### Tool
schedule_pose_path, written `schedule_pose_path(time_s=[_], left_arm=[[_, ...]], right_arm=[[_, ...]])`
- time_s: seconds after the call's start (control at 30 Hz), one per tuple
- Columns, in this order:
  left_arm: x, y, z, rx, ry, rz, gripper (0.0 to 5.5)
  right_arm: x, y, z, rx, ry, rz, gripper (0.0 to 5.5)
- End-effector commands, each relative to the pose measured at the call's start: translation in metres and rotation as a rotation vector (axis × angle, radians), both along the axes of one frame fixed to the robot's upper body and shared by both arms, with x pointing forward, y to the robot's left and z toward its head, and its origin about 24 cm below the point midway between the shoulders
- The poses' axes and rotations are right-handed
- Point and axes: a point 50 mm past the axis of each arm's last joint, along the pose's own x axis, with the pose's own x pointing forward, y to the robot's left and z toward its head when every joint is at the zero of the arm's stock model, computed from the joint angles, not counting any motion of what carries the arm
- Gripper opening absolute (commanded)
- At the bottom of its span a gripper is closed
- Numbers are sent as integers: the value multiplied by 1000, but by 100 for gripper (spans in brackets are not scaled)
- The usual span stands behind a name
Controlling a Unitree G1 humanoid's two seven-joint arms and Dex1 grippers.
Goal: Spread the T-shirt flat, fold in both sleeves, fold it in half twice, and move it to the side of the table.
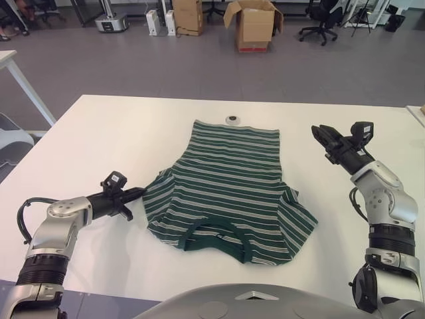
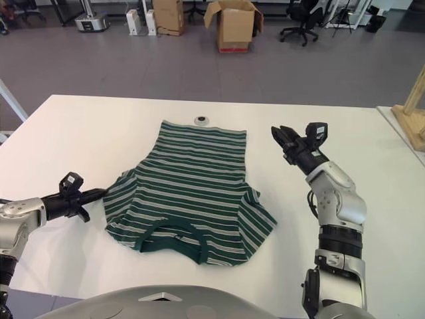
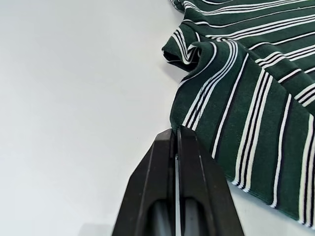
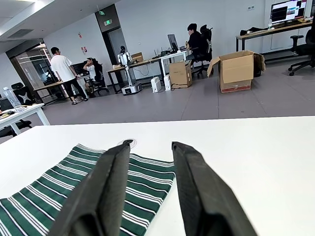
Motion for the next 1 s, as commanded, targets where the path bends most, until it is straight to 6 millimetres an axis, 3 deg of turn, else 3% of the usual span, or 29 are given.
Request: schedule_pose_path(time_s=[0.03,0.17,0.3,0.5,0.63,0.77,0.87,0.93,1.0], left_arm=[[5,1,30,-4,-12,-73,3],[8,-24,59,-85,-47,-179,3],[11,-49,71,-99,-46,-288,3],[17,-96,52,-140,-26,-345,3],[6,-127,31,-193,26,-381,3],[-6,-132,21,-217,89,-385,61],[9,-137,35,-284,-55,-303,76],[20,-139,58,-451,-163,-233,76],[26,-123,69,-510,-209,-142,76]], right_arm=[[-2,-5,-1,-11,5,-19,161],[-4,-3,-5,-10,18,-10,161],[-7,0,-7,-7,24,-5,161],[-6,1,-9,-5,30,0,161],[-6,2,-10,-5,33,-2,161],[-6,1,-10,-9,37,0,161],[-10,0,-11,-9,47,0,161],[-23,-2,-14,13,97,15,161],[-53,-7,-19,45,212,105,161]])
